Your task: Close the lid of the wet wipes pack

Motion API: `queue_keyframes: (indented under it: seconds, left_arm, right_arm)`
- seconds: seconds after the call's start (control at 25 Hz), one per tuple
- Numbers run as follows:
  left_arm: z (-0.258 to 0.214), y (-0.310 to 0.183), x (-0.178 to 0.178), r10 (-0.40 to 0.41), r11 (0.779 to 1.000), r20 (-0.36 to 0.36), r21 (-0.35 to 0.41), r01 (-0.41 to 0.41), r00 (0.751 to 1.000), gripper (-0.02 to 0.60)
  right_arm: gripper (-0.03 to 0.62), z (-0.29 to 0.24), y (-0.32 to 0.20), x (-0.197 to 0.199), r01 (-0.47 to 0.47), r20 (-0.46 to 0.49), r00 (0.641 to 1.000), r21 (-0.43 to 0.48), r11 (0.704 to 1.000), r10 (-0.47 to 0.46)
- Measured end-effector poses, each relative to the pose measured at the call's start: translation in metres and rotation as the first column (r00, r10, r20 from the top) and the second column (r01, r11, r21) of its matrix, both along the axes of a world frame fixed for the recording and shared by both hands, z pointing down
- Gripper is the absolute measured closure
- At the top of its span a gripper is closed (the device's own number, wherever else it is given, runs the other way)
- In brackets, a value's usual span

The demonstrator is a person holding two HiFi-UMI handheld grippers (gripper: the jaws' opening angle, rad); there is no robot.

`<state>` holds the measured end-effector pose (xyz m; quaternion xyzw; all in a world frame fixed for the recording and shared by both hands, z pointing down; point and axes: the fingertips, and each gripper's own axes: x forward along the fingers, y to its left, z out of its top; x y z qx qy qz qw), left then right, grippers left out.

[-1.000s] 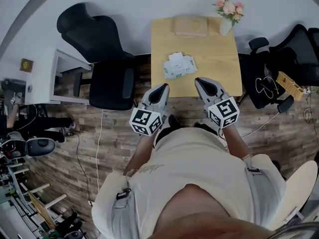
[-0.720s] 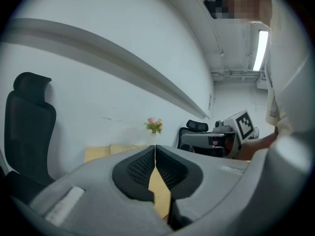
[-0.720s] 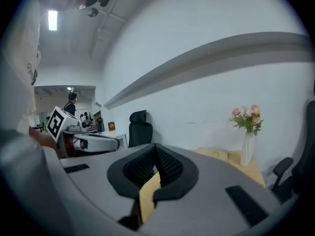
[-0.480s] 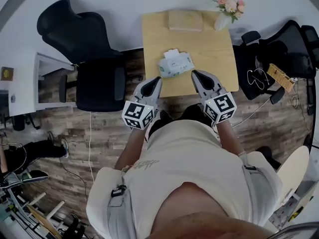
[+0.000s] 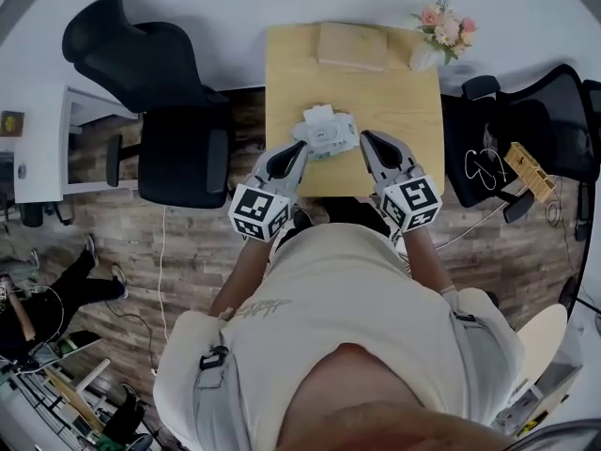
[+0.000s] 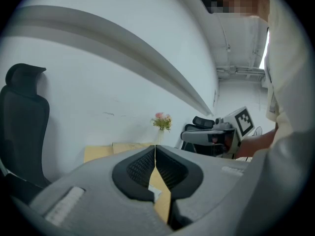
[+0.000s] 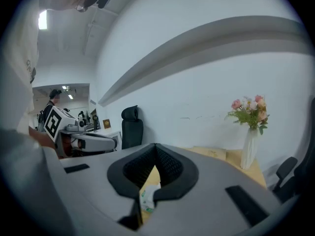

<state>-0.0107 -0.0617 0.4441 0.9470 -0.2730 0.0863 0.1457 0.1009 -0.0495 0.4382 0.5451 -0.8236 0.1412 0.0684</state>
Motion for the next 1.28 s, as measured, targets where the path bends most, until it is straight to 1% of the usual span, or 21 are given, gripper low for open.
queue_keyframes:
  seconds: [0.08, 0.16, 0.24, 0.32, 0.36, 0.52, 0.6, 0.76, 0.84, 0.92, 1.0, 1.12, 1.2, 1.28]
  left_arm:
    - [-0.007, -0.017, 0.014, -0.009, 1.0, 0.005, 0.012, 0.009, 1.0, 0.565]
    - [-0.009, -0.041, 0.026, -0.019, 0.999, 0.04, 0.039, 0.018, 0.999, 0.565]
    - [-0.013, -0.057, 0.036, -0.026, 0.996, 0.086, 0.082, 0.018, 0.996, 0.565]
    - [-0.018, -0.066, 0.046, -0.026, 0.994, 0.104, 0.107, 0.015, 0.994, 0.565]
    - [-0.019, -0.07, 0.051, -0.029, 0.995, 0.099, 0.1, 0.019, 0.995, 0.565]
    - [-0.011, -0.09, 0.064, -0.068, 0.998, 0.063, 0.016, 0.067, 0.996, 0.565]
    - [-0.007, -0.099, 0.068, -0.086, 0.996, 0.056, -0.003, 0.087, 0.995, 0.565]
    - [0.002, -0.1, 0.07, -0.079, 0.996, 0.055, -0.032, 0.081, 0.995, 0.565]
    - [0.005, -0.099, 0.07, -0.063, 0.997, 0.055, -0.038, 0.065, 0.997, 0.565]
    - [0.006, -0.101, 0.07, -0.047, 0.998, 0.055, -0.031, 0.049, 0.997, 0.565]
    - [0.002, -0.101, 0.067, -0.028, 1.0, 0.058, -0.007, 0.029, 0.998, 0.565]
    - [-0.008, -0.103, 0.061, -0.01, 0.998, 0.074, 0.057, 0.006, 0.997, 0.565]
    - [-0.013, -0.107, 0.058, -0.008, 0.996, 0.068, 0.084, 0.002, 0.998, 0.565]
    - [-0.014, -0.114, 0.055, -0.009, 0.996, 0.058, 0.091, 0.004, 0.998, 0.565]
  right_arm:
    - [0.592, -0.001, -0.023, 0.012, 0.025, 0.01, 1.0, 0.007, 1.0, -0.026]
    - [0.592, -0.002, -0.051, 0.02, 0.063, 0.009, 0.998, 0.023, 0.998, -0.063]
    - [0.592, -0.003, -0.07, 0.022, 0.105, 0.012, 0.994, 0.039, 0.994, -0.106]
    - [0.592, -0.002, -0.082, 0.025, 0.139, 0.015, 0.99, 0.044, 0.989, -0.14]
    - [0.592, 0.0, -0.087, 0.028, 0.149, 0.017, 0.989, 0.039, 0.988, -0.15]
    - [0.592, 0.012, -0.101, 0.04, 0.178, 0.028, 0.984, 0.011, 0.984, -0.178]
    - [0.592, 0.018, -0.107, 0.048, 0.187, 0.021, 0.982, -0.001, 0.982, -0.187]
    - [0.592, 0.032, -0.106, 0.057, 0.169, 0.028, 0.985, -0.046, 0.985, -0.168]
    - [0.592, 0.033, -0.103, 0.057, 0.155, 0.024, 0.988, -0.052, 0.986, -0.154]
    - [0.592, 0.03, -0.103, 0.056, 0.141, -0.001, 0.99, -0.044, 0.989, -0.141]
    - [0.592, 0.02, -0.103, 0.058, 0.114, -0.052, 0.992, -0.017, 0.993, -0.114]
    - [0.592, 0.006, -0.104, 0.071, 0.062, -0.126, 0.99, 0.018, 0.998, -0.059]
    - [0.592, 0.003, -0.106, 0.078, 0.044, -0.144, 0.989, 0.019, 0.999, -0.041]
    - [0.592, 0.004, -0.11, 0.079, 0.032, -0.144, 0.989, 0.007, 0.999, -0.03]
